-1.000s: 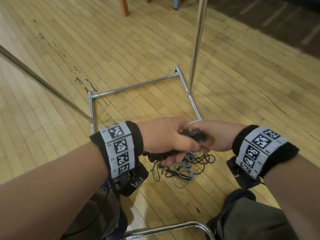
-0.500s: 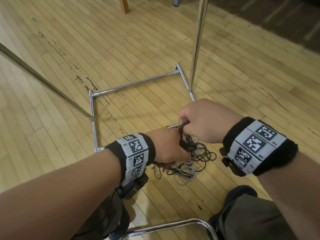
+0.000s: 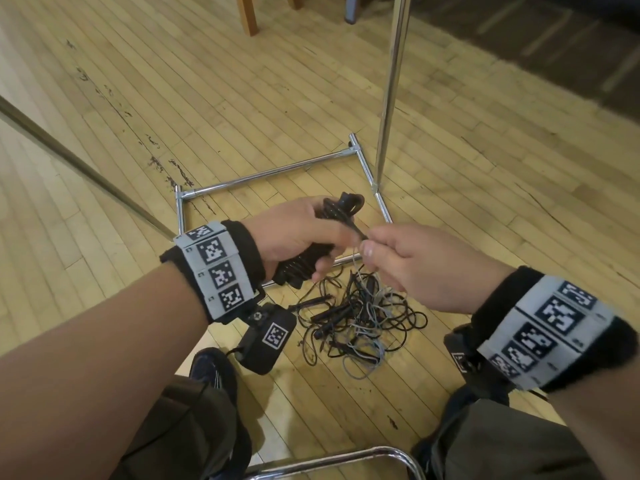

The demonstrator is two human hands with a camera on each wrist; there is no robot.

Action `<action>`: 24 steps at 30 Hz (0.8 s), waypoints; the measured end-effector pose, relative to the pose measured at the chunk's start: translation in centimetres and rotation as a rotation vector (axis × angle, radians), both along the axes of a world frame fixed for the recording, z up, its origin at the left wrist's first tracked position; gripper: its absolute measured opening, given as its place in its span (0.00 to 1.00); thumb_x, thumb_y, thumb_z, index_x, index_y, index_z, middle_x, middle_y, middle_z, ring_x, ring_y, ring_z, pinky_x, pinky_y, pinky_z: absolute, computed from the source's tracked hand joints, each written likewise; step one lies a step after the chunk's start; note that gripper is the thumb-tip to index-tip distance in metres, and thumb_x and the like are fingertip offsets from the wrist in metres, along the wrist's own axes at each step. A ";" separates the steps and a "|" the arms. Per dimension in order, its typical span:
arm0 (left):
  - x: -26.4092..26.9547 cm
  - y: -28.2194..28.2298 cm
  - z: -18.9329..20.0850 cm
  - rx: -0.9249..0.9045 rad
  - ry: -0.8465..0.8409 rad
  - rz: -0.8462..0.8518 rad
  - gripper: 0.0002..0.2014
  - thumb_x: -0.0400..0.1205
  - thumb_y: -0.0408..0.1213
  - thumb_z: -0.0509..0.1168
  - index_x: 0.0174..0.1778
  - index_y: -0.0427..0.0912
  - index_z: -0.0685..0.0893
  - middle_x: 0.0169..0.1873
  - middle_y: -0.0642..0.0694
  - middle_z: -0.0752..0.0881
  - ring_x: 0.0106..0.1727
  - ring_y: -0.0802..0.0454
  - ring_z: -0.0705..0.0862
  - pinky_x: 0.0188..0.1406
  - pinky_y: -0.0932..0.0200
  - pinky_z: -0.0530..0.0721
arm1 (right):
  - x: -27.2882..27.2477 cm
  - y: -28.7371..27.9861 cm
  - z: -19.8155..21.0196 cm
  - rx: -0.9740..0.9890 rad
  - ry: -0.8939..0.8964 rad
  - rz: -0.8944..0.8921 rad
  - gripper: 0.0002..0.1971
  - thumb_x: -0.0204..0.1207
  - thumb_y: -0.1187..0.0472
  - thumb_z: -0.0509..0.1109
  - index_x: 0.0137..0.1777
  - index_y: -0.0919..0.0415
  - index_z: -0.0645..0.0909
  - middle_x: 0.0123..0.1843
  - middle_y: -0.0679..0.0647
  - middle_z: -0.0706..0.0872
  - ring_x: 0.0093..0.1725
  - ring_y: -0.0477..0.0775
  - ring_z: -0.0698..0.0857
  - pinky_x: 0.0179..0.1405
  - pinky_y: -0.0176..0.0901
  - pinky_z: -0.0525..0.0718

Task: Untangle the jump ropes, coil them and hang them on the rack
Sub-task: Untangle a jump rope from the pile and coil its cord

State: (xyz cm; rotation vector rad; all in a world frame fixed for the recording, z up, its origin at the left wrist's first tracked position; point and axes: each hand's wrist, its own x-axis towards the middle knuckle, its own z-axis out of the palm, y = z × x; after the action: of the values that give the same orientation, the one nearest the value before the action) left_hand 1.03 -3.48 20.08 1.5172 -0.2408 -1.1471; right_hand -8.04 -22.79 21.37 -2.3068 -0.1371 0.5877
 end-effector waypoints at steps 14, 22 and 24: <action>-3.5 -1.5 -0.6 0.306 -0.265 -0.453 0.15 0.83 0.45 0.71 0.53 0.34 0.84 0.30 0.42 0.90 0.24 0.49 0.85 0.23 0.64 0.83 | 1.1 -1.2 -2.3 -0.213 0.231 0.120 0.08 0.87 0.55 0.66 0.59 0.50 0.86 0.47 0.51 0.92 0.47 0.53 0.90 0.52 0.54 0.90; -5.4 -2.0 -2.7 0.539 -0.322 -0.541 0.18 0.78 0.50 0.71 0.39 0.36 0.90 0.30 0.41 0.92 0.22 0.53 0.84 0.21 0.65 0.80 | 3.0 2.3 -0.9 -0.359 0.001 0.158 0.12 0.75 0.66 0.73 0.43 0.45 0.79 0.42 0.40 0.81 0.42 0.41 0.79 0.33 0.36 0.72; -4.9 -1.5 -2.8 0.548 -0.282 -0.445 0.16 0.80 0.49 0.70 0.35 0.40 0.86 0.23 0.47 0.88 0.20 0.53 0.82 0.22 0.65 0.80 | 3.0 2.7 -0.1 -0.337 -0.038 0.141 0.13 0.75 0.65 0.72 0.43 0.44 0.76 0.41 0.40 0.80 0.39 0.40 0.78 0.31 0.37 0.69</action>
State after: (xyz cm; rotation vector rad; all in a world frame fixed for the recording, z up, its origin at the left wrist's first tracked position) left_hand -3.88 -5.01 17.27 2.1903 -0.5050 -1.4174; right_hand -5.05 -20.08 21.28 -2.6510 -0.2352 0.6810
